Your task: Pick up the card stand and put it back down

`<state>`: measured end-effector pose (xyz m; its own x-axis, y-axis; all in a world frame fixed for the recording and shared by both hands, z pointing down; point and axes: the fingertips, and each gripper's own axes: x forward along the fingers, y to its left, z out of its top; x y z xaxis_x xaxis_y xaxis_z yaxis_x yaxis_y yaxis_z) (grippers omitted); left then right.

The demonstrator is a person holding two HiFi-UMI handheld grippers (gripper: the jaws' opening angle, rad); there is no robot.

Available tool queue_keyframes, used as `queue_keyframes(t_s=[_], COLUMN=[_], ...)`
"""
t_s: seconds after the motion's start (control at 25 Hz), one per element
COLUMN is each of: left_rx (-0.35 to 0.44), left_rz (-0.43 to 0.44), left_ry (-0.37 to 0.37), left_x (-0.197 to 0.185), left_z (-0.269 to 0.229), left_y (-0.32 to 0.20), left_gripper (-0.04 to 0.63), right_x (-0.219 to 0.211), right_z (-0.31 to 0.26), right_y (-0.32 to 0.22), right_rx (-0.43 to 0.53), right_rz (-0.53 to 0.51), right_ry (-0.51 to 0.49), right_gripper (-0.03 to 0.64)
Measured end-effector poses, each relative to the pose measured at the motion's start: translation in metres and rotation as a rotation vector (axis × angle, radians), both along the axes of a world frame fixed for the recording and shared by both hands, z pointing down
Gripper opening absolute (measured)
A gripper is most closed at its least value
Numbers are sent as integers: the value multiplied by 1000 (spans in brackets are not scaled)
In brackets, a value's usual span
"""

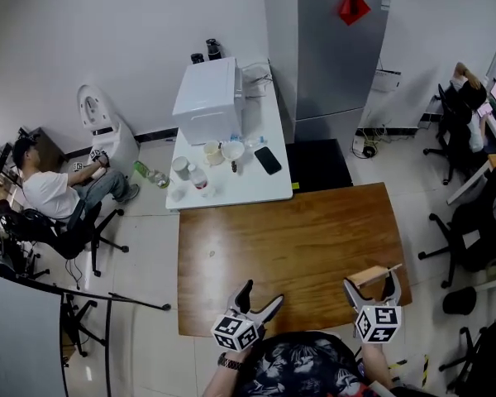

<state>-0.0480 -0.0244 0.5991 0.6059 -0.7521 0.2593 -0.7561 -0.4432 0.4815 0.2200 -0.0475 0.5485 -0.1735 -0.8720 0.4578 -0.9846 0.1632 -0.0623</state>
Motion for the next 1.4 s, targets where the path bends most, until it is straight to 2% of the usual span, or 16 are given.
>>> queue_keyframes(t_s=[0.36, 0.44, 0.52, 0.6, 0.8, 1.04, 1.16, 1.4], left_rx=[48, 76, 112, 131, 116, 75, 63, 61], left_rz=[74, 99, 130, 152, 121, 79, 90, 64], left_ry=[-42, -20, 19, 30, 10, 130, 183, 224], left_x=[18, 22, 28, 33, 29, 19, 20, 17], left_z=[-15, -23, -34, -40, -33, -34, -38, -46], left_y=[-14, -15, -13, -10, -12, -18, -15, -7], left_gripper=[494, 502, 562, 594, 591, 591, 589, 589], right_x=[-26, -28, -32, -36, -44, -44, -46, -68], right_z=[-4, -5, -8, -11, -16, -17, -17, -27], right_y=[3, 0, -3, -5, -10, -12, -12, -16], right_rx=[6, 10, 12, 16, 30, 30, 29, 47], right_rz=[-13, -20, -24, -30, -49, -54, -64, -134], right_ry=[-68, -80, -95, -103, -113, -110, -111, -121], right_gripper=[546, 546, 546, 546, 546, 546, 545, 545])
